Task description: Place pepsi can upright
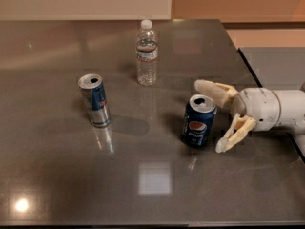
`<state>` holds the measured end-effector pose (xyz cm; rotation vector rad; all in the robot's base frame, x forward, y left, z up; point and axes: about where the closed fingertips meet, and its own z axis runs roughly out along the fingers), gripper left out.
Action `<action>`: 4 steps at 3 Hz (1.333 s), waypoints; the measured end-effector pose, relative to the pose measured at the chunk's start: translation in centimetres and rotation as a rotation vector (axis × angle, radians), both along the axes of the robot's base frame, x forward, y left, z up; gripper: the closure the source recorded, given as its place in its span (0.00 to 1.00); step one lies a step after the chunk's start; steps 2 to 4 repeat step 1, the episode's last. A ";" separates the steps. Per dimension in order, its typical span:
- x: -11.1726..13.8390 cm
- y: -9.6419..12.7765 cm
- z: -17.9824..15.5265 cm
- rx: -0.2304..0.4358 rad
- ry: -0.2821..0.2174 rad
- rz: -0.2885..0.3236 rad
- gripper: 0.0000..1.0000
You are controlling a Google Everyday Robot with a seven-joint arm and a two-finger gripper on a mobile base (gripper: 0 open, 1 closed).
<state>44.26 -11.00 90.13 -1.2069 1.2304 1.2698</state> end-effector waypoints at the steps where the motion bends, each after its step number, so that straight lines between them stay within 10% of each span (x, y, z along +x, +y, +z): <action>1: 0.0 0.0 0.0 0.000 0.000 0.000 0.00; 4: 0.0 0.0 0.0 0.000 0.000 0.000 0.00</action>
Offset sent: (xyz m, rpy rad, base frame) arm 0.0000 0.0000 0.0000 0.0000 0.0000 0.0000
